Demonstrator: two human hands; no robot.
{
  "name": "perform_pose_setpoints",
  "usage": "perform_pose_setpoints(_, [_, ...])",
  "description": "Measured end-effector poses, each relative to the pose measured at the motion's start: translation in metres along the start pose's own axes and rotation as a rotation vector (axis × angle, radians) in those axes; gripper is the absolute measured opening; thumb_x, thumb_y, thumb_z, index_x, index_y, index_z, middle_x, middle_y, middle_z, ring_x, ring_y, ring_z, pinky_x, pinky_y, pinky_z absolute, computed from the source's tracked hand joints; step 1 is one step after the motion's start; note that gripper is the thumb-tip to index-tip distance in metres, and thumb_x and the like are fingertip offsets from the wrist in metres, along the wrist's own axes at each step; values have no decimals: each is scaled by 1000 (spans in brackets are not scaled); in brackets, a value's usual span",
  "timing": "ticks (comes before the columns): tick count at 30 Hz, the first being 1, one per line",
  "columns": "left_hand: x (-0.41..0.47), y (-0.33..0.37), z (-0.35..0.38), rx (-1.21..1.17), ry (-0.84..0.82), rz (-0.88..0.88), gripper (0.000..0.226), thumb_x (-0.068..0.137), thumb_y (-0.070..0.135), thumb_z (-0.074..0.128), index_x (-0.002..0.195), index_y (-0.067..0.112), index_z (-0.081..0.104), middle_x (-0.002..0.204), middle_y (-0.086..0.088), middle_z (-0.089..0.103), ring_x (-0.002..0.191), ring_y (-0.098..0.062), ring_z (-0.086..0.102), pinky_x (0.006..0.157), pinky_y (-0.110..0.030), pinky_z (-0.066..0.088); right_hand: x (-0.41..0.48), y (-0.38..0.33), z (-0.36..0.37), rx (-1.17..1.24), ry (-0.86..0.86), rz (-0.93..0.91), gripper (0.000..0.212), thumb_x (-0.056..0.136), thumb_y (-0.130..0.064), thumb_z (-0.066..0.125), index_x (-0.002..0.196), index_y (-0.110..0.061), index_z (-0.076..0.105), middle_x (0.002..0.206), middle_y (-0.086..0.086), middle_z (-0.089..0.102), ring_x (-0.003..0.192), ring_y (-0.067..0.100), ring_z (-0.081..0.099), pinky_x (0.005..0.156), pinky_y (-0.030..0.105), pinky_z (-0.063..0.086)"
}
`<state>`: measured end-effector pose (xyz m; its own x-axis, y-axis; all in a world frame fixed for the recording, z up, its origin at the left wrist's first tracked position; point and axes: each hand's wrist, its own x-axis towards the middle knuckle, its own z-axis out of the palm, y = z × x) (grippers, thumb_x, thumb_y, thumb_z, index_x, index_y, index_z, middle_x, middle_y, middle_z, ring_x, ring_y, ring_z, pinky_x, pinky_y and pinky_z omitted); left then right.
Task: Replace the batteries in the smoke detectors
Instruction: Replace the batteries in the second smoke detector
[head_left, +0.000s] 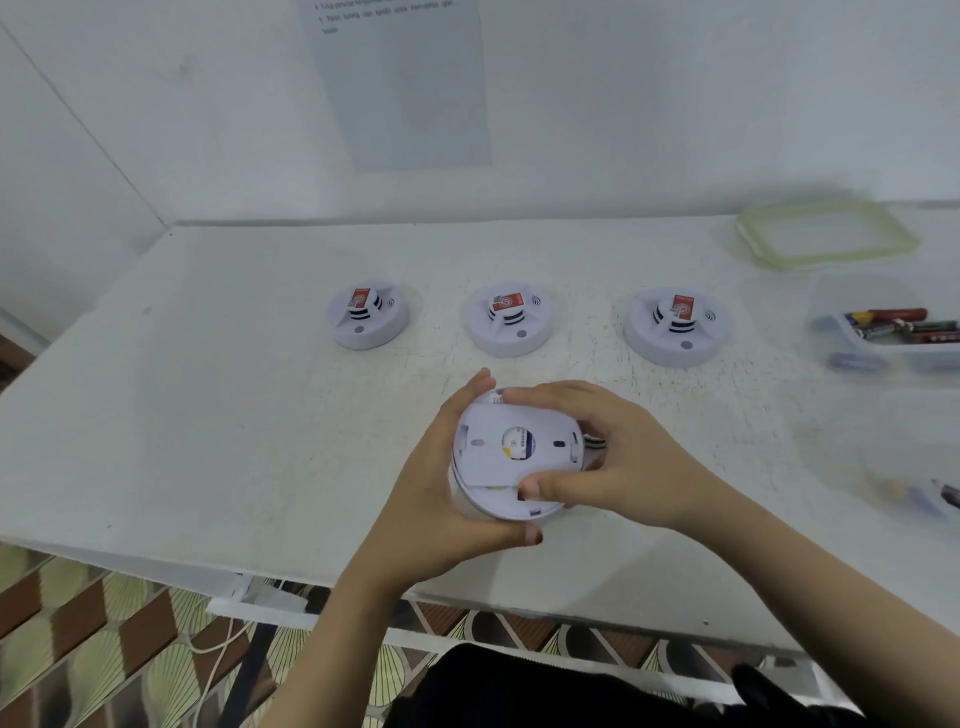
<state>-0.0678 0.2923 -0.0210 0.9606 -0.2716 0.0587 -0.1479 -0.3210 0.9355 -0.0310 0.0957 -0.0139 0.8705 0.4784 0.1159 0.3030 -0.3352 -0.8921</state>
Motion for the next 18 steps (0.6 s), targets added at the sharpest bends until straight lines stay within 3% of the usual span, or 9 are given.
perform_pose_setpoints(6, [-2,-3,9,39,89,50,101,49,13,92,132,31,38,121,25,55,115,-2,57,85,-12,48,-1,1,1,14,-106,-2,63,65,-45,75,124,-45,53,124,-15,52,121,4,45,102,32,40])
perform_pose_setpoints(11, [-4,2,7,65,106,50,93,45,23,90,128,31,46,118,20,60,111,-5,60,83,-12,49,0,-2,-5,67,-185,12,62,66,-37,78,123,-43,55,124,-16,50,120,4,46,96,24,43])
perform_pose_setpoints(15, [-6,4,6,95,104,54,93,45,11,91,123,35,48,116,23,60,108,-2,60,80,-9,47,0,-3,-9,112,-248,28,61,67,-31,79,122,-44,56,124,-14,47,120,7,47,88,27,51])
perform_pose_setpoints(18, [-7,5,5,110,100,65,93,43,14,91,123,36,47,115,25,60,107,0,60,79,-8,46,1,-3,-11,100,-259,13,61,67,-30,80,121,-46,56,124,-15,45,120,5,46,88,20,48])
